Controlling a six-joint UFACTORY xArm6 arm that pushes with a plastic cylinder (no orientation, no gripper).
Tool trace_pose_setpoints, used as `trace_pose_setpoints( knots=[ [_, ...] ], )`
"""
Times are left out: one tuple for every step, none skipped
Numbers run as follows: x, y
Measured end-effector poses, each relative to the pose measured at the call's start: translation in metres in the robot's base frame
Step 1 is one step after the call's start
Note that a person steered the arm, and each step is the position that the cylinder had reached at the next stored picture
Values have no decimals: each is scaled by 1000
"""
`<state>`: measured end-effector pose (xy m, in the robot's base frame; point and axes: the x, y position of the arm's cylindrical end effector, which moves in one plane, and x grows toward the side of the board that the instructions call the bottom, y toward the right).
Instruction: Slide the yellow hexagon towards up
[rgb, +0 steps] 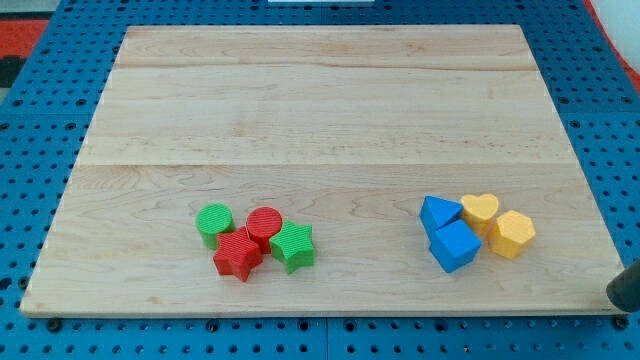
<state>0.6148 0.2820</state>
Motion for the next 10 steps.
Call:
trace_pose_setpoints(
  knots=[
    [0, -2],
    [-29, -9],
    [-44, -49],
    [-6, -57],
    [-86, -87],
    [-112, -140],
    [-166, -151],
    [-215, -150],
    [-241, -145],
    [-244, -130]
  ],
)
